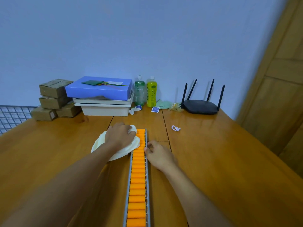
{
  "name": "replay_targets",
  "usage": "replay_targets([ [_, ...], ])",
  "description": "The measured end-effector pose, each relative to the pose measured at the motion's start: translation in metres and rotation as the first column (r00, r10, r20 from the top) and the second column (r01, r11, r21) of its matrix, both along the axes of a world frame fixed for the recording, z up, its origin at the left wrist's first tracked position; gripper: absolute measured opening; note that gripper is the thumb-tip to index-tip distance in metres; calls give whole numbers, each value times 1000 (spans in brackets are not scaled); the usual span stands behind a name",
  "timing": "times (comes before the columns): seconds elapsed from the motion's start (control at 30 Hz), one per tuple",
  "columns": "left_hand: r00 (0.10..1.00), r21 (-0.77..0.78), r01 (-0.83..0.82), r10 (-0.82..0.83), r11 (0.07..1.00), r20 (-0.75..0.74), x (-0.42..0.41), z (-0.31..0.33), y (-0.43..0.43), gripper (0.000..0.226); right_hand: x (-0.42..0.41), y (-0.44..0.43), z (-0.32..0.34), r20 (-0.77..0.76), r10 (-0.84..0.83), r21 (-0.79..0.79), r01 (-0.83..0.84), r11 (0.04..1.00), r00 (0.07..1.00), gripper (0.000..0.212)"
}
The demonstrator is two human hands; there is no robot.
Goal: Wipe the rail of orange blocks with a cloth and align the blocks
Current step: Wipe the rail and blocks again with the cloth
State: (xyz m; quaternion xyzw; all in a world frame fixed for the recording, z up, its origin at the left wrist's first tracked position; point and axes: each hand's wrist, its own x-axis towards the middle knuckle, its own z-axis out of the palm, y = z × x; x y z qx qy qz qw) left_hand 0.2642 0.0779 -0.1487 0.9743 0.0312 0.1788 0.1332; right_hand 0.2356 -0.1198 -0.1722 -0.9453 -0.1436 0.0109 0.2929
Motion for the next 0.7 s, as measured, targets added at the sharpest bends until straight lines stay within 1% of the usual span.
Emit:
replay_targets([
  [0.13,1000,-14,9,-9,1000,-1,-13,-2,0,43,-6,1,3,3,-22,3,22,1000,1000,36],
  [0.23,1000,-4,20,-20,1000,-10,-25,-1,-1,54,-10,3,4,29,-35,-3,35,999,999,25],
  [0.37,1000,24,9,-9,1000,-18,-43,0,-5,45,-16,5,5,54,-54,24,52,998,997,18],
  [0.47,1000,35,12,-11,999,-18,-53,-1,-6,47,-20,7,6,77,-57,28,55,998,995,21],
  [0.6,1000,44,22,-22,999,-12,-64,-4,-7,48,-28,6,10,102,-26,-25,29,999,994,30],
  [0.7,999,61,29,-28,998,-21,-75,-3,-7,48,-36,1,17,67,30,-32,-28,999,997,34],
])
